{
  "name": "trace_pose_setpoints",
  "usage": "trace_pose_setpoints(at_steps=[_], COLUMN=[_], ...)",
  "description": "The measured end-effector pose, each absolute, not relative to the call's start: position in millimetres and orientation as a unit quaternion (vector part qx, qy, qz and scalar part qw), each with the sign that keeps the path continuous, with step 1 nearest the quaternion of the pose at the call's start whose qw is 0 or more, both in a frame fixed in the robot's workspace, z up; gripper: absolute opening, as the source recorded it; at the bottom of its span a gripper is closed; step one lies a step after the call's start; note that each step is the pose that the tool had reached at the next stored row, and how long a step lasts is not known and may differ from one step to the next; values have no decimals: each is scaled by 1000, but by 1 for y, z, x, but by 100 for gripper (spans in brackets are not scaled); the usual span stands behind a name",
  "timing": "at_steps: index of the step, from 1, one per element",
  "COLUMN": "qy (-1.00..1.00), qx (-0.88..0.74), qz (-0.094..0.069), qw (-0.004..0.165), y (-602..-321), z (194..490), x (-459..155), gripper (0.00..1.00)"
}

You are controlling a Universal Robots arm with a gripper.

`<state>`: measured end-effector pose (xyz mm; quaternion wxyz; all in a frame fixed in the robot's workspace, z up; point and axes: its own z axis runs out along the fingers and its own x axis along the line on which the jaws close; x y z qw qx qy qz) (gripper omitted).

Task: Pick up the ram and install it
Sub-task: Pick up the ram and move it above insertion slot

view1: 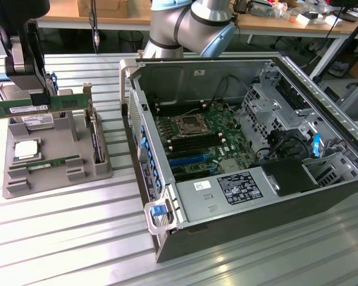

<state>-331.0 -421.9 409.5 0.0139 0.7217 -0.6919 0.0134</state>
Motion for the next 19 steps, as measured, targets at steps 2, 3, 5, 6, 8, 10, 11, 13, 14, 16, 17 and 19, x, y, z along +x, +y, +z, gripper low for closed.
trace_pose_setpoints(at_steps=[2,3,5,6,8,10,11,13,14,16,17,19], qy=[-692,-692,-692,-692,-692,-692,-692,-692,-692,-692,-692,-692], qx=[722,722,722,722,722,722,722,722,722,722,722,722], qz=[14,14,14,14,14,14,14,14,14,15,15,15], qw=[14,14,14,14,14,15,15,15,15,15,15,15], y=[-422,-422,-422,-422,-422,-422,-422,-422,-421,-421,-421,-421], z=[409,409,409,409,409,410,409,409,409,409,409,409], x=[-330,-329,-328,-327,-326,-325,-324,-322,-322,-320,-319,-318], gripper=[12,12,12,12,12,12,12,12,12,12,12,12])
